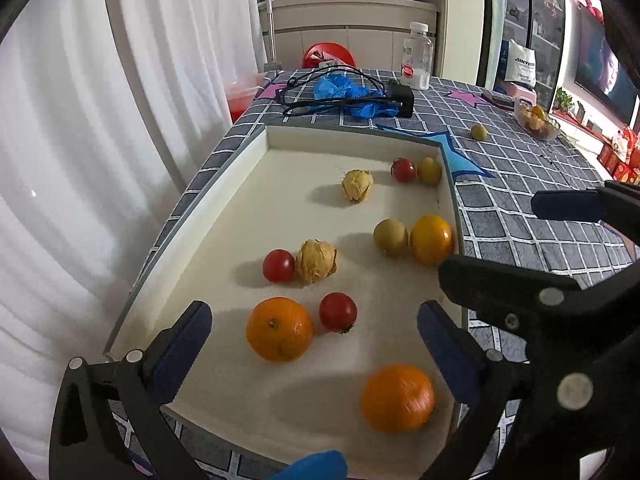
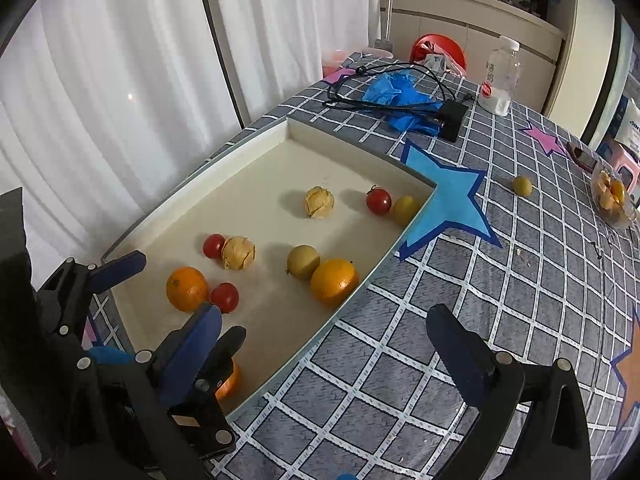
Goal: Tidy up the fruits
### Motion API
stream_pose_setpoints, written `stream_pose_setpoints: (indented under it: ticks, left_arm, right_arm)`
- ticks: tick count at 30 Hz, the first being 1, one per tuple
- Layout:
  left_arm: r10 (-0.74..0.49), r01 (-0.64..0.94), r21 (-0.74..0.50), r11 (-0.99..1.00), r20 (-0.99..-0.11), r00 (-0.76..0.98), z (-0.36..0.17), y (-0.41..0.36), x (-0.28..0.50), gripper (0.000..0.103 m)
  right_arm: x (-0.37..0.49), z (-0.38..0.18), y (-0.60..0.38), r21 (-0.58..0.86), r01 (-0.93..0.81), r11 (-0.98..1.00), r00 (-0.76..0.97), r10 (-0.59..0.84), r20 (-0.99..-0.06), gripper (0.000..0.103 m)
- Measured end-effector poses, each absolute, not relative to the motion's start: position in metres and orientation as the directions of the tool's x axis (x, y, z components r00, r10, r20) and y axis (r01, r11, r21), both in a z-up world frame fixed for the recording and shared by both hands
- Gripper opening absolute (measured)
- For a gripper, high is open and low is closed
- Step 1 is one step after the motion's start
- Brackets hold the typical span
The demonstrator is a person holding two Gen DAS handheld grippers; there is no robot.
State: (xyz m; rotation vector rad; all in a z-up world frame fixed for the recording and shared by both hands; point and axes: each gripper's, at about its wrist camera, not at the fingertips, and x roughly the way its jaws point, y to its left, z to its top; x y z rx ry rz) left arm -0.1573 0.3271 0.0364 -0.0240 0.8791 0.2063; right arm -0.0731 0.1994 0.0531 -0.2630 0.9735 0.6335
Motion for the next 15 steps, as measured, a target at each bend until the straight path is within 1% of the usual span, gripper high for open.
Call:
stream_pose_setpoints:
  ticks: [15]
  left_arm:
    - [0.191, -0.195, 0.086, 0.977, -0.764, 0.617, 0.0371, 0.3214, -0.1589, 0.103]
  right_arm:
    - [-0.0716, 0.0494, 0.1949, 0.076, -0.597, 0.799, 0.393, 0.374, -0.84, 0.103]
